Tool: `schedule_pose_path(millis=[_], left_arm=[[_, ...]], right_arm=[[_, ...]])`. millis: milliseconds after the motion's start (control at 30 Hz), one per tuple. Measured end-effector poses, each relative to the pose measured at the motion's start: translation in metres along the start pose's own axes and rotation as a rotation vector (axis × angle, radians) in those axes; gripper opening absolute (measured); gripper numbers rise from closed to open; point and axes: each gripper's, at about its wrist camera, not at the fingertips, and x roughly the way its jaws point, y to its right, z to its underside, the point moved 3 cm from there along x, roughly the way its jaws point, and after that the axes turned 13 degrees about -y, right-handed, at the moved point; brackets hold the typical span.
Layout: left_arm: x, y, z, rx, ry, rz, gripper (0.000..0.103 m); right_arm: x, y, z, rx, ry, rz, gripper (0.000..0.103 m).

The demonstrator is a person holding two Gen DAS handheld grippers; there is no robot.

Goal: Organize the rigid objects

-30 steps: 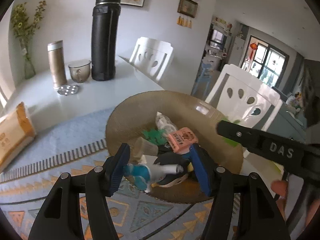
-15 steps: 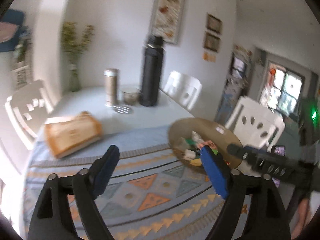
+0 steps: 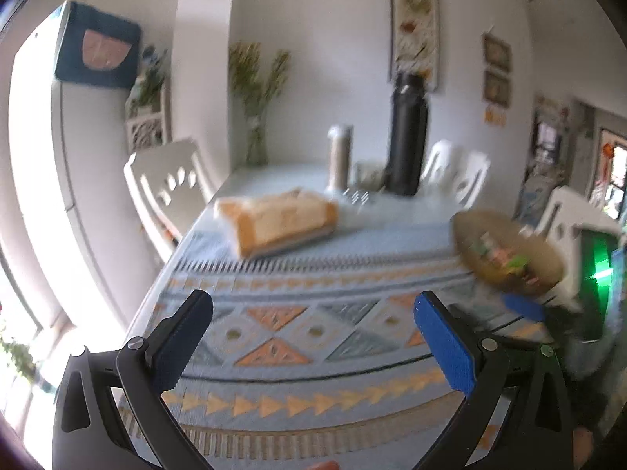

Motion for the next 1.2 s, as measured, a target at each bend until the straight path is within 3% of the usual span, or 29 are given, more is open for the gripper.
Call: schedule_pose_path(millis=[133,267,367,467,633,833,1200], left_arm=[[0.035,-0.007,0.014,-0.04,-0.031,-0.02,0.103],[0.063,-0.012,0.023,-0.037,-0.134,-0.008,0.103],[0.065,-0.016,0.025,-0.05,-0.132,-0.026,0.103],[0.071,-0.017,0.028,-0.061,-0.171,0.006,0.103],[0.073,-0.006,0.032,-0.01,-0.185,-0.02,0.103],[0.071,0.008,0.036,0.067,-0.153,-0.097,0.103],[0.072,-0.008,0.033,-0.003,-0.169,-0.086,0.103]], right_arm=[[0.012,0.005,0.004,-0.006,-0.023,0.022,0.086],[0.025,0.01,0.005,-0.001,-0.072,0.038,0.089],[0.035,0.012,0.006,0.013,-0.119,0.007,0.089],[0.045,0.014,0.007,0.016,-0.165,0.019,0.089],[0.059,0.018,0.012,0.032,-0.235,0.018,0.089],[0.058,0.014,0.012,0.016,-0.233,0.031,0.089],[0.052,0.013,0.011,0.017,-0.211,0.018,0.089]])
